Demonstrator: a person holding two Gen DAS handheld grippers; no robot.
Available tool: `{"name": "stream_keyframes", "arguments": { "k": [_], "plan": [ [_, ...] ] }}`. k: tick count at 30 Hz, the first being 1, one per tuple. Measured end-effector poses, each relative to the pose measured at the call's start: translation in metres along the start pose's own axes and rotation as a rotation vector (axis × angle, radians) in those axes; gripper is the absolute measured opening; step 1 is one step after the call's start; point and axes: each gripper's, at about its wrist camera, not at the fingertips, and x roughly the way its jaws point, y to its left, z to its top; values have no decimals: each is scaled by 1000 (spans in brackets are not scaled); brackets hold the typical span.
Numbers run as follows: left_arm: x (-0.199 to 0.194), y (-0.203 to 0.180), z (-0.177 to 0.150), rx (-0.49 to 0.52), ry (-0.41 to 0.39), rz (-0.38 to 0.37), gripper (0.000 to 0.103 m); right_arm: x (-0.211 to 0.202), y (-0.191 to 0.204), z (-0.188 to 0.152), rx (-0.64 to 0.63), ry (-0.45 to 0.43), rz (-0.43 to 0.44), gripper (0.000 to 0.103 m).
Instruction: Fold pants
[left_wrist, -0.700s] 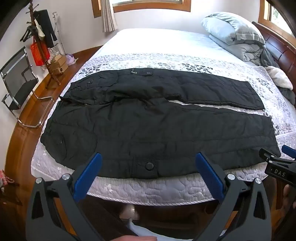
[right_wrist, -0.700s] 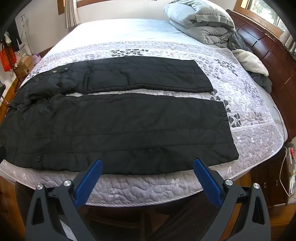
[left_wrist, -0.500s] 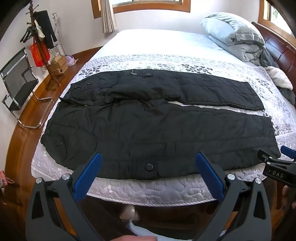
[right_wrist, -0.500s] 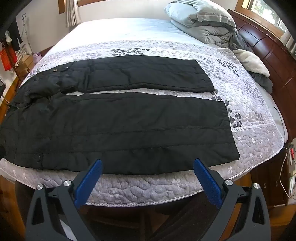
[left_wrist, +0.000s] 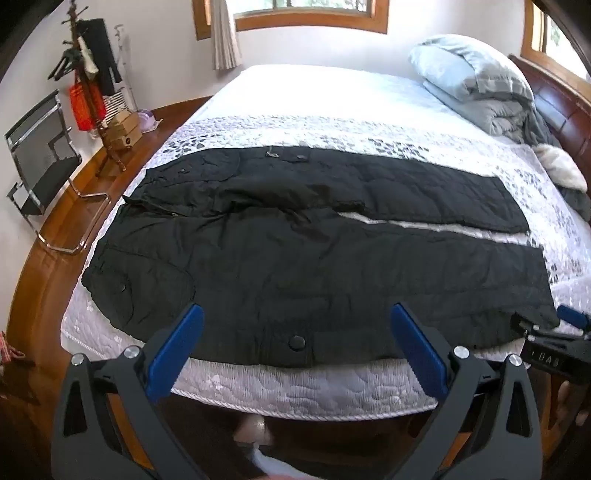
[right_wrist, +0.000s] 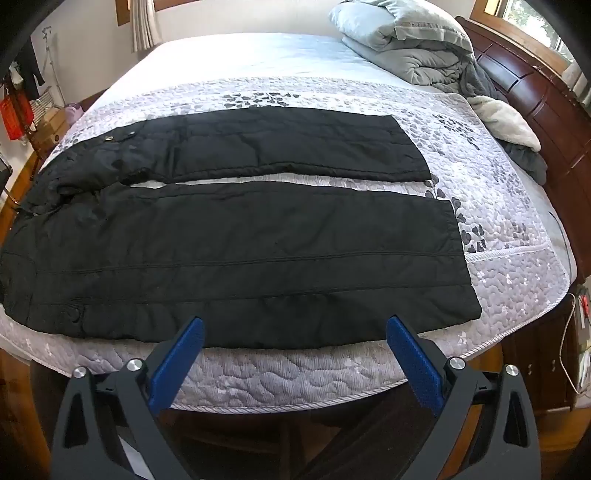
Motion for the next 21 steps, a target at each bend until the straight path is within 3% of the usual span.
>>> {"name": "stream_keyframes", "arguments": {
  "k": [5,21],
  "plan": [
    [7,11,-3,-28,10,-24,100,3,0,-2,-4,0,0,99],
    [9,7,-6,17,25,-3,100,4,-2,-3,-1,4,-2,99]
  ]
}}
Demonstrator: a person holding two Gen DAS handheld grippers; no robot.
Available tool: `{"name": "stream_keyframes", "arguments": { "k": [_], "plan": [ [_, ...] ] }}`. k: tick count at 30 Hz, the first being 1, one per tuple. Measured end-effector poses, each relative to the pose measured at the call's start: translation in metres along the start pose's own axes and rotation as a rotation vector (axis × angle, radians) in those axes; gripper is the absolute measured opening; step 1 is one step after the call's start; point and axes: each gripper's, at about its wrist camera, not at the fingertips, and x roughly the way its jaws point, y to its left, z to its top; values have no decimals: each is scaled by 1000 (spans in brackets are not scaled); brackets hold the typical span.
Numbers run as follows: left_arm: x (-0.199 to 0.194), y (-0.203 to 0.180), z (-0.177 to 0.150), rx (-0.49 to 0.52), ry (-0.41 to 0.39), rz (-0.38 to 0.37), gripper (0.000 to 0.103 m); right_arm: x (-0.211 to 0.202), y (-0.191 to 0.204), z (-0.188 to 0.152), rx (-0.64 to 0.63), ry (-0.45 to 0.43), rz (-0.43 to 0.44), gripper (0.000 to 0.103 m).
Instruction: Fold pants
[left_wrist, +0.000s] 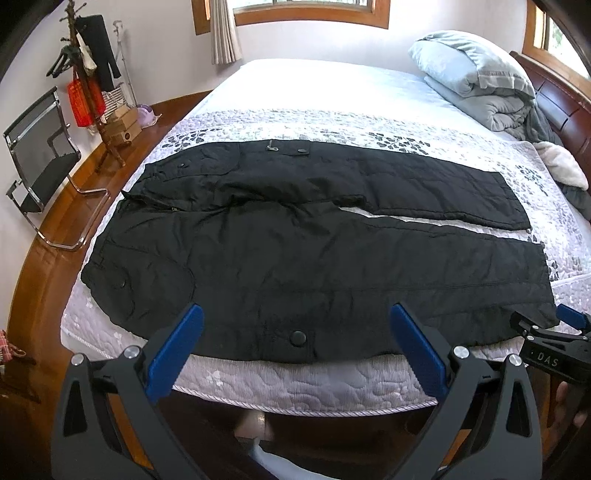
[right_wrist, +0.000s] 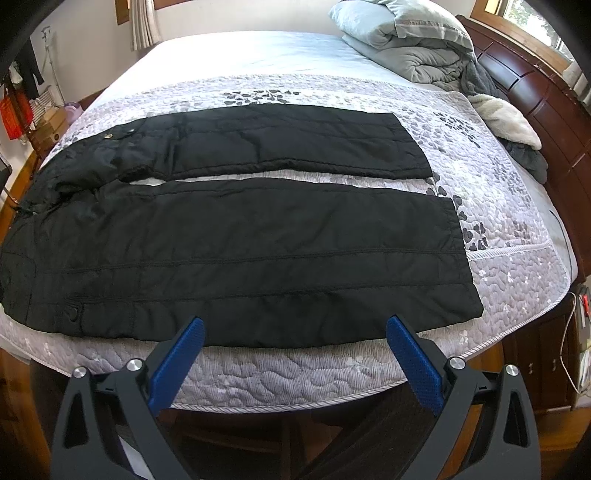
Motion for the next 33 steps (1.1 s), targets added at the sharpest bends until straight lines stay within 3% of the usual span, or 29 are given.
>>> {"name": "stream_keyframes", "arguments": {
  "k": [33],
  "plan": [
    [5,-7,0,19,16,0,100,10,-1,-3,5,27,19,99]
  ]
}}
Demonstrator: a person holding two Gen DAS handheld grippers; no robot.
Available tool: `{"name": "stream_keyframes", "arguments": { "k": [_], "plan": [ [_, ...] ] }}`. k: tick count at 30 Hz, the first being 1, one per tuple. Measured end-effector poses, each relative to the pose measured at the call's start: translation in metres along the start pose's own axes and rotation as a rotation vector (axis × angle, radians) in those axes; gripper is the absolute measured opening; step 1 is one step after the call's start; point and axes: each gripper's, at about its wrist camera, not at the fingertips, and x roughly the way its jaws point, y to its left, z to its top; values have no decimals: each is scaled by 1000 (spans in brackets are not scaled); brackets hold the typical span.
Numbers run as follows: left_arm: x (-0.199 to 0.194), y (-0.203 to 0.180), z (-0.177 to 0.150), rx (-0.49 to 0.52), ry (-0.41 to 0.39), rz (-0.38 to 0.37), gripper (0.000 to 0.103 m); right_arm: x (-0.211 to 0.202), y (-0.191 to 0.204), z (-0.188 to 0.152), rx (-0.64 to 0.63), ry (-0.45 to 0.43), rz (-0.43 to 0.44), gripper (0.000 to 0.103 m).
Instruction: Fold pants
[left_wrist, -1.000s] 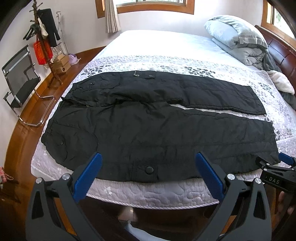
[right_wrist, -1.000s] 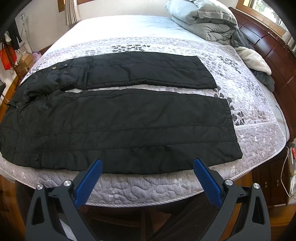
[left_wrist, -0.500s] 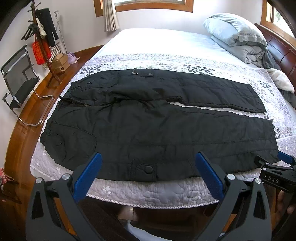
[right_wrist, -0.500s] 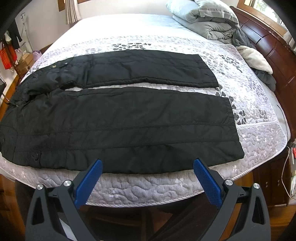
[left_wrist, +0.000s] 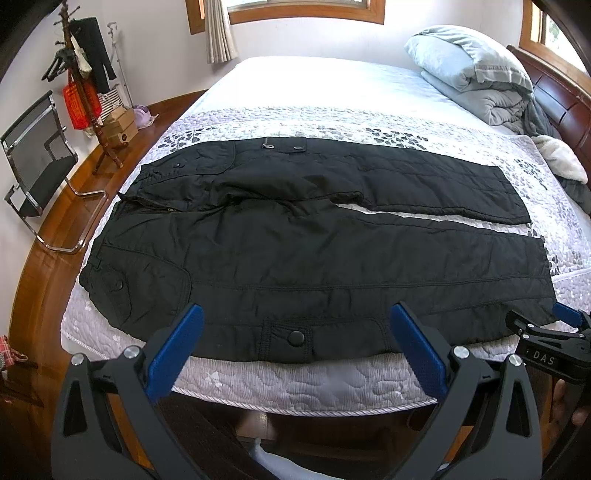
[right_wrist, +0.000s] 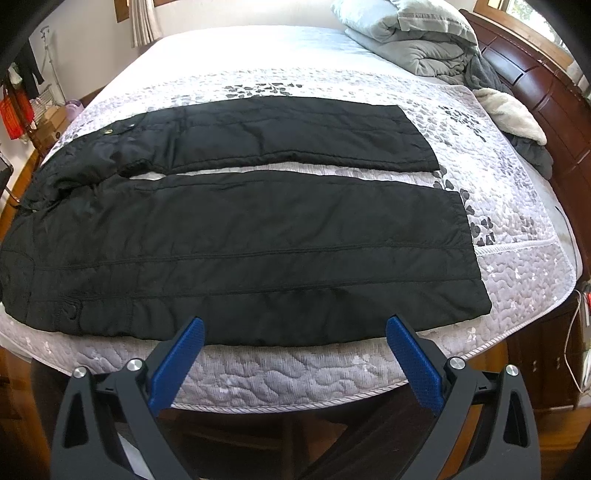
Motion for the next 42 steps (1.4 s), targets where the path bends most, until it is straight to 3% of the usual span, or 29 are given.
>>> {"name": "stream_keyframes", "arguments": {
  "k": [18,31,34,37,42],
  "plan": [
    [3,1,3,5,7,0,100,4,2,2,-4,10,-5,99],
    [17,-3,9,16,36,3,100,14,-10,15,16,20,51,99],
    [31,-12,27,27,55,5,100,18,-33,37,12,-19,19,99],
    [48,-29,57,59,66,-15,100,30,-72,83,49,-21,121,99],
    [92,-65,114,100,106,-77,100,69,-115,162,35,6,126,99]
  ]
}}
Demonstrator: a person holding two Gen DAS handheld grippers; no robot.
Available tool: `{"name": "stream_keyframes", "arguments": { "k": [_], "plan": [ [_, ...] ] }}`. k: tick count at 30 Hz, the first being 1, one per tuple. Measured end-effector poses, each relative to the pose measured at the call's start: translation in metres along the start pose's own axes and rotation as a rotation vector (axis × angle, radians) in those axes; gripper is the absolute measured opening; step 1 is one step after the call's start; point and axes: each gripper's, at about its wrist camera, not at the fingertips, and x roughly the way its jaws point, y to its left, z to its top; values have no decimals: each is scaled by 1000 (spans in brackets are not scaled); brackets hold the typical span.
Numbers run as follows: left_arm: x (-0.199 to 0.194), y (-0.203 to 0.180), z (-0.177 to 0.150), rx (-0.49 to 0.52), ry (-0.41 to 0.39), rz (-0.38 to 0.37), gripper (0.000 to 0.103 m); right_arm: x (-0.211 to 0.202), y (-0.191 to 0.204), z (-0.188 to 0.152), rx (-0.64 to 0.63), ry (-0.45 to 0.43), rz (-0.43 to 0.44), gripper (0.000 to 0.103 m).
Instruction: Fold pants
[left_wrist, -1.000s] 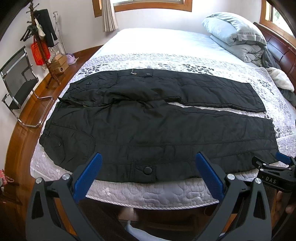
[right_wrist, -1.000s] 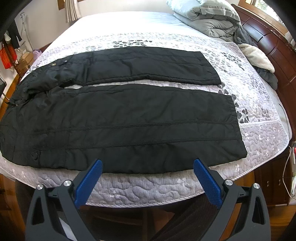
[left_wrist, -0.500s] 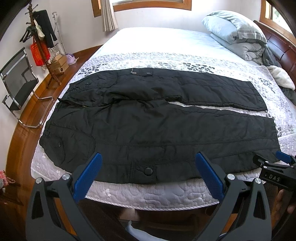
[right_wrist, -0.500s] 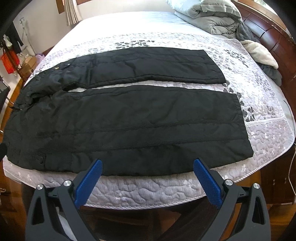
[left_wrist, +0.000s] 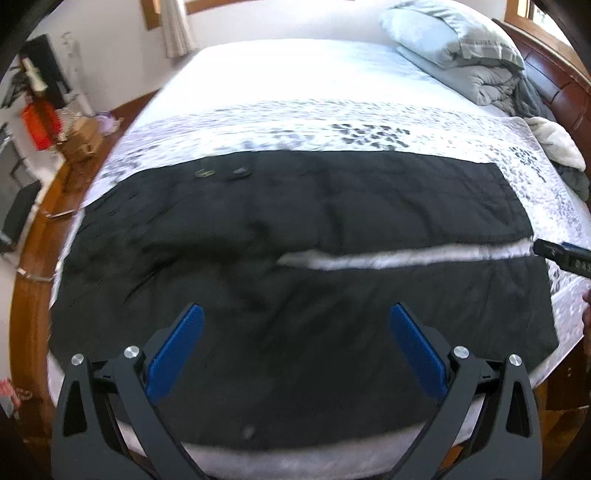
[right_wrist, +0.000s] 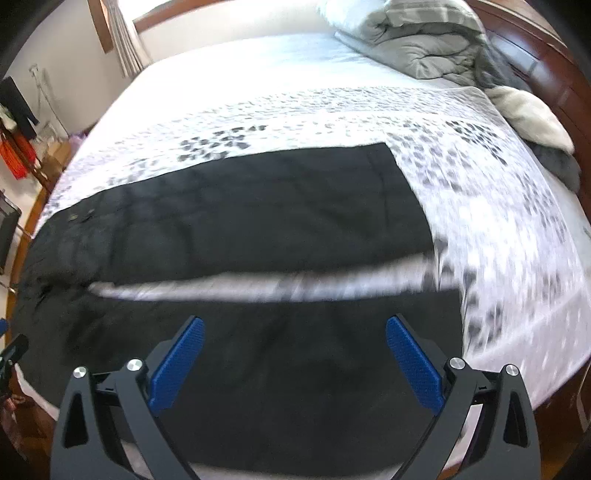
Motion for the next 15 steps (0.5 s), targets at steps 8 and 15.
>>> {"name": "stream_keyframes", "arguments": {
  "k": [8,15],
  "plan": [
    [74,-43,98,22,90,-77,100,94,-37,112,-60,198,126,99],
    [145,-86,154,31,228,-163,100,130,-16,162,-336,250,227,99]
  ]
}}
